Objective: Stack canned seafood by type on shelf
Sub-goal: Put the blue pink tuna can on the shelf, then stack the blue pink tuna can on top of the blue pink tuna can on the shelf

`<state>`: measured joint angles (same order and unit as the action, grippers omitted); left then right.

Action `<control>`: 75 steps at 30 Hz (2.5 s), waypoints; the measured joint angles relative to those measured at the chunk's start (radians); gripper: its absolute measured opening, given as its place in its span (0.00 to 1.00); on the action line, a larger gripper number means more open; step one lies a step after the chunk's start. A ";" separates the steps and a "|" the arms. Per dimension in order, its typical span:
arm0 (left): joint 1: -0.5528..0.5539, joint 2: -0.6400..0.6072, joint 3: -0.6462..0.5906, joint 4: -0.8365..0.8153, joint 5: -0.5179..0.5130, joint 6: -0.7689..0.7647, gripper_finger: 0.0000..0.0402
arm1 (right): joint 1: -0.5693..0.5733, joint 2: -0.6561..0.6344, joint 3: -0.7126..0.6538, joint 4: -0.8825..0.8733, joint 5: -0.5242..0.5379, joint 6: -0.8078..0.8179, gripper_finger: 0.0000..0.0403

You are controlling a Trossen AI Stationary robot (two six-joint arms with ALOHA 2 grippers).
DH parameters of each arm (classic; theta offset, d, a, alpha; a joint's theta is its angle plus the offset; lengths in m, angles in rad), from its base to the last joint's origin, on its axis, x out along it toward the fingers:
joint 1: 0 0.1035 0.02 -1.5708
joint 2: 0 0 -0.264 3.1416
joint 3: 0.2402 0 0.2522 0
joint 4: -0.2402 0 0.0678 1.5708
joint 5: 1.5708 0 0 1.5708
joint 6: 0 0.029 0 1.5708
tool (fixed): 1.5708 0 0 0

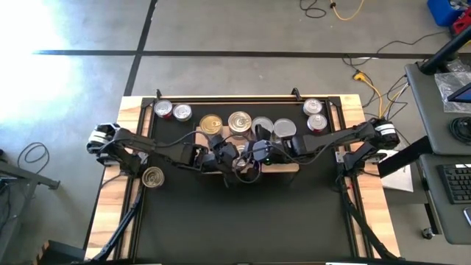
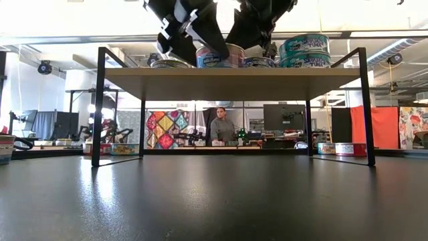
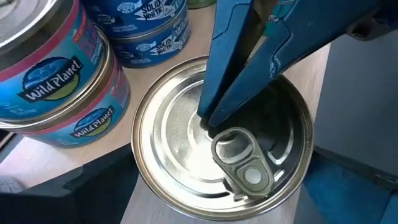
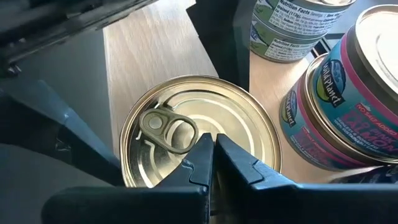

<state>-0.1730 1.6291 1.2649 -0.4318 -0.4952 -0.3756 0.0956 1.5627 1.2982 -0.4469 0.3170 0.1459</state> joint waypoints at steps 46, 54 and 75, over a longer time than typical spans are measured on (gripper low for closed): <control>-0.102 -0.247 0.018 -0.314 0.005 -0.090 1.00 | -0.005 0.007 -0.006 0.031 0.000 0.056 0.03; -0.142 -0.367 0.018 -0.272 -0.040 -0.093 0.96 | -0.006 0.007 0.017 0.027 -0.004 0.056 0.03; -0.347 -0.502 0.018 -0.636 0.040 -0.385 0.63 | 0.017 0.001 0.316 0.007 0.001 -0.062 0.03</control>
<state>-0.5199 1.1271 1.2827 -1.0680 -0.4551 -0.7607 0.1122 1.5638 1.6144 -0.4397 0.3179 0.0841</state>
